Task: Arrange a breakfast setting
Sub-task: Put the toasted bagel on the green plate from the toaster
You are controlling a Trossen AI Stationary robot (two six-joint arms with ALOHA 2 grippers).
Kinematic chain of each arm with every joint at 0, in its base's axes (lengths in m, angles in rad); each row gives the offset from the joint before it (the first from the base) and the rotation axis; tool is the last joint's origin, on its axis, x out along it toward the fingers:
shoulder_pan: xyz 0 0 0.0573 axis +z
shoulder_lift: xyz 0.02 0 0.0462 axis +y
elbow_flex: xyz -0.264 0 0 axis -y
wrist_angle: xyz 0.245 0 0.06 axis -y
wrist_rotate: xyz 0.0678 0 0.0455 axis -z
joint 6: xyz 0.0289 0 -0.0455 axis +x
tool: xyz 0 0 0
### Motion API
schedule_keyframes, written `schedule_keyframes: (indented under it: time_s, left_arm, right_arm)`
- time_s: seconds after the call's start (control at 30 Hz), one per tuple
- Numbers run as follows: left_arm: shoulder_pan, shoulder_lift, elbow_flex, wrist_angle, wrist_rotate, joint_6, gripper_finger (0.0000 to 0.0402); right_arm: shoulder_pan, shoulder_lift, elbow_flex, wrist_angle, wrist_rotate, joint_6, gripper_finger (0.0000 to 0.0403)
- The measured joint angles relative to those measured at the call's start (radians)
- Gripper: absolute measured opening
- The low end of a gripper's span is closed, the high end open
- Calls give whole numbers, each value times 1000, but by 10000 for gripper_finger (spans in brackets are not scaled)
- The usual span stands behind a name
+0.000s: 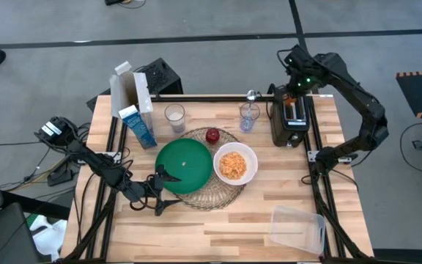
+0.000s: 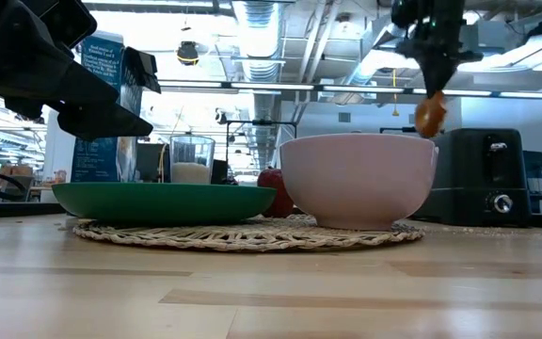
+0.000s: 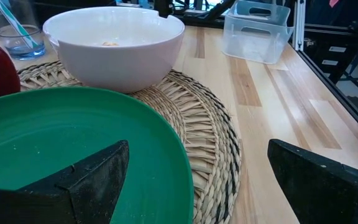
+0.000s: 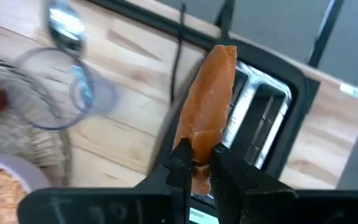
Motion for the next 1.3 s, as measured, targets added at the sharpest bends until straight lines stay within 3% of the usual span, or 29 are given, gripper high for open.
schedule_keyframes:
  time_s: [0.37, 0.63, 0.83, 1.03, 1.3]
  left_arm:
    - [0, -31, 0, -1, 20, 18, 369]
    - [-4, -162, 0, -43, 103, 44, 369]
    - [-30, -281, 0, -109, 103, 35, 369]
    - [-77, -361, 0, -113, 101, 38, 369]
    - [-137, -427, 0, -38, 104, 108, 369]
  right_arm:
    - [232, 0, 93, 90, 0, -10, 66]
    - [495, 1, 93, 320, 31, -101, 66]
    - [685, 18, 94, 435, 65, -160, 66]
    - [848, 100, 93, 528, 139, -232, 66]
    - [972, 279, 94, 689, 189, -349, 66]
